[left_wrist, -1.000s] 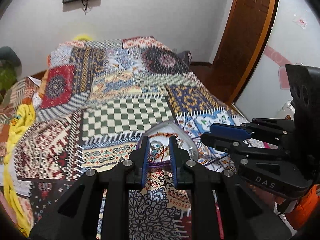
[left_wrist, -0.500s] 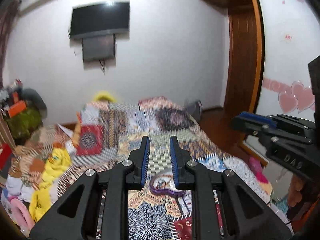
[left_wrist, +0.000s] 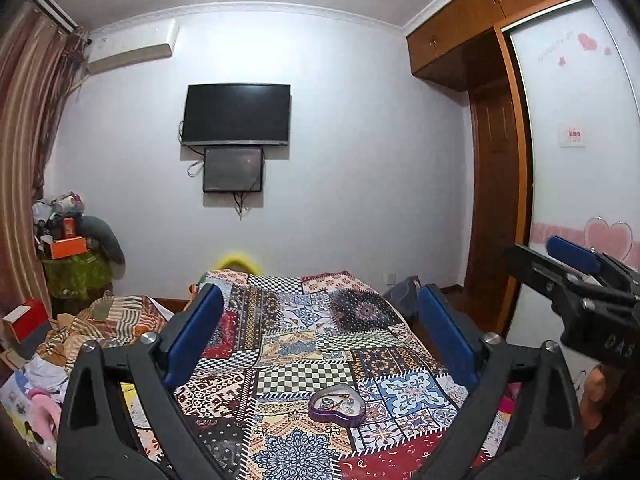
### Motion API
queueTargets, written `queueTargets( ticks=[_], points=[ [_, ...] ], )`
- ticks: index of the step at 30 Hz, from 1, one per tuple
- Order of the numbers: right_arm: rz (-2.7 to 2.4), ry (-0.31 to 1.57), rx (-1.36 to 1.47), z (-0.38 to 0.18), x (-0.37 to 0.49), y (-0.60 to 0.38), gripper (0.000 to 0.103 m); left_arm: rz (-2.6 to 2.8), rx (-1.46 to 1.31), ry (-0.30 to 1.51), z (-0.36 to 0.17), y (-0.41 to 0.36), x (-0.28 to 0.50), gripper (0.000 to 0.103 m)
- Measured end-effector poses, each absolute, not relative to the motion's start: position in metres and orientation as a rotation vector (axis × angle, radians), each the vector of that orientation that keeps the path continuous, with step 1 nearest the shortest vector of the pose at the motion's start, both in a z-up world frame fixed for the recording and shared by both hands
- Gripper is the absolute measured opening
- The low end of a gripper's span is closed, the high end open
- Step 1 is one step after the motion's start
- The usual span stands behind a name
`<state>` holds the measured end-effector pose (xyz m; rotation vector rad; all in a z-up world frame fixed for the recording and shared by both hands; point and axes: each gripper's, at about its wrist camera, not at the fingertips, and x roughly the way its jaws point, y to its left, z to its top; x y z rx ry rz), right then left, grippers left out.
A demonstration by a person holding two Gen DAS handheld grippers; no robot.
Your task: Organize jewelry
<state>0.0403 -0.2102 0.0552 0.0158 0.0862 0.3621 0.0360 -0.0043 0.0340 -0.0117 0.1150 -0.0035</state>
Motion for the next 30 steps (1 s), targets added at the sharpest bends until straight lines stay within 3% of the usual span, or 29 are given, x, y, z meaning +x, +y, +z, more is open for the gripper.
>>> queueTargets(
  ticks=[5, 30],
  points=[
    [0.333, 0.082, 0.003, 0.052, 0.036, -0.203, 0.098, 0.004, -0.015, 0.125, 0.03, -0.004, 0.039, 0.1],
    [0.332, 0.127, -0.015, 0.044, 0.028, -0.211, 0.098, 0.028, -0.024, 0.173, 0.02, -0.003, 0.035, 0.102]
  ],
)
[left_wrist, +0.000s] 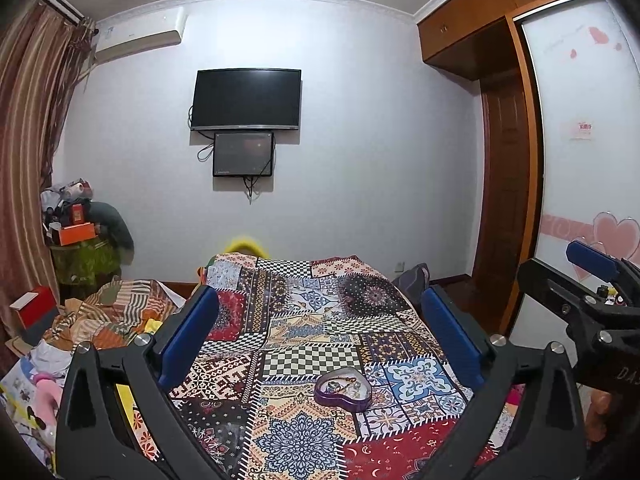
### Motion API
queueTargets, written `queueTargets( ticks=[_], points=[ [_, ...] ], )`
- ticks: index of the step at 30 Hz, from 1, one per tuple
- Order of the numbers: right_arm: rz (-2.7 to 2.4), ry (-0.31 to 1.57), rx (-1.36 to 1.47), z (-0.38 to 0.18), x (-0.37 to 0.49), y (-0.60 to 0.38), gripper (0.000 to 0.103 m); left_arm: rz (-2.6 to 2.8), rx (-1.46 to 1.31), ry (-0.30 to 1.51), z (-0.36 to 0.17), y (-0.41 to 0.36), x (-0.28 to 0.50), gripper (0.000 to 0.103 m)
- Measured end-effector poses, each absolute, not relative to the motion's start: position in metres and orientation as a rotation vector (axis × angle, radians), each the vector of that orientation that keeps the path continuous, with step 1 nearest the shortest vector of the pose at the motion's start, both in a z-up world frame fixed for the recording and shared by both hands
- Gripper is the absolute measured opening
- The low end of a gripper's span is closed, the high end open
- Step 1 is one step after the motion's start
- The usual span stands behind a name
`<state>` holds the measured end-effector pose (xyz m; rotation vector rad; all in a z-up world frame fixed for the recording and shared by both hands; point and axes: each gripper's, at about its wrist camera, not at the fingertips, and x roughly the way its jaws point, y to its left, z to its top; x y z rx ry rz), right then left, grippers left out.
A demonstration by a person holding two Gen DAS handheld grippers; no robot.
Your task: Organize jewelry
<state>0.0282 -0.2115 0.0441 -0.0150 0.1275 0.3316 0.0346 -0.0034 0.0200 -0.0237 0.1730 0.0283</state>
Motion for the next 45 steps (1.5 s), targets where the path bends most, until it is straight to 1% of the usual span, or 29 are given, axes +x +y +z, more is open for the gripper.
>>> queueTargets(
  ticks=[11, 16, 45],
  points=[
    [0.333, 0.144, -0.006, 0.0449, 0.0306, -0.2127, 0.099, 0.025, -0.02, 0.177, 0.0204, -0.0031, 0.0347, 0.102],
    [0.332, 0.144, -0.002, 0.0445, 0.0317, -0.2139, 0.102, 0.025, -0.022, 0.177, 0.0209, -0.004, 0.0352, 0.102],
    [0.324, 0.142, 0.0, 0.0416, 0.0327, -0.216, 0.102, 0.011, -0.045, 0.188, 0.0195, -0.0012, 0.0366, 0.103]
  ],
)
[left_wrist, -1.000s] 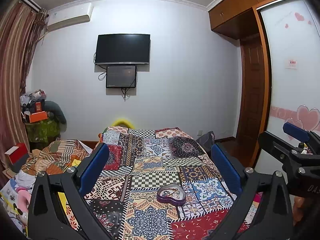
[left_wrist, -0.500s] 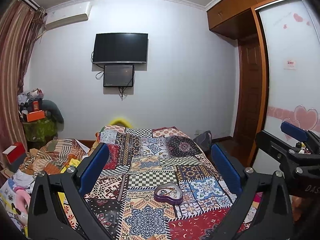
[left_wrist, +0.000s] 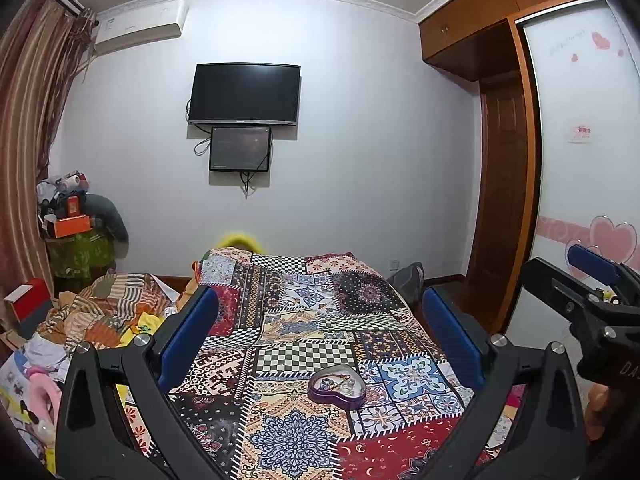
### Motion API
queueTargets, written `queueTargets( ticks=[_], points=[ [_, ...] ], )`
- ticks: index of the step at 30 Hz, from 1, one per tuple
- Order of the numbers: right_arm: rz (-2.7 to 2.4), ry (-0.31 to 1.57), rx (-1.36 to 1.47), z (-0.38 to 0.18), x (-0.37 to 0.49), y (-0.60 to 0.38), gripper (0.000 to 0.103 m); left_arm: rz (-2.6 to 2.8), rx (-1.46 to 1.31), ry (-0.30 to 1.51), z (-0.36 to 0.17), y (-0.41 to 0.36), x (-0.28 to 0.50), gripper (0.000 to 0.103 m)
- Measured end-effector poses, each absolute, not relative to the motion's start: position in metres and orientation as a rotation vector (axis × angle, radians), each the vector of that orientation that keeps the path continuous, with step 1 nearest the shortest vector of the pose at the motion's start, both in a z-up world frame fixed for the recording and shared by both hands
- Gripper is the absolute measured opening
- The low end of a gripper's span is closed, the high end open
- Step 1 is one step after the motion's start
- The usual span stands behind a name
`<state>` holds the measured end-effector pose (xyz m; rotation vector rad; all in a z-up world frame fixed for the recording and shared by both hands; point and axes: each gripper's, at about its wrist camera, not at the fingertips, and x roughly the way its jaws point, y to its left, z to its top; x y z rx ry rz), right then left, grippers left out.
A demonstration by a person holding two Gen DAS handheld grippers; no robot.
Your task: Organize jewelry
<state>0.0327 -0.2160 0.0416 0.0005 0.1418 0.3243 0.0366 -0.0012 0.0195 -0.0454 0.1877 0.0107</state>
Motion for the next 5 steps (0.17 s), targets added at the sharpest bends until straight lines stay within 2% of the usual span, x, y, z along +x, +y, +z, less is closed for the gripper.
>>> queueTargets(
  ticks=[5],
  points=[
    [0.327, 0.142, 0.005, 0.0406, 0.034, -0.2158, 0.102, 0.012, -0.046, 0.192, 0.0172, 0.0013, 0.0393, 0.103]
  ],
)
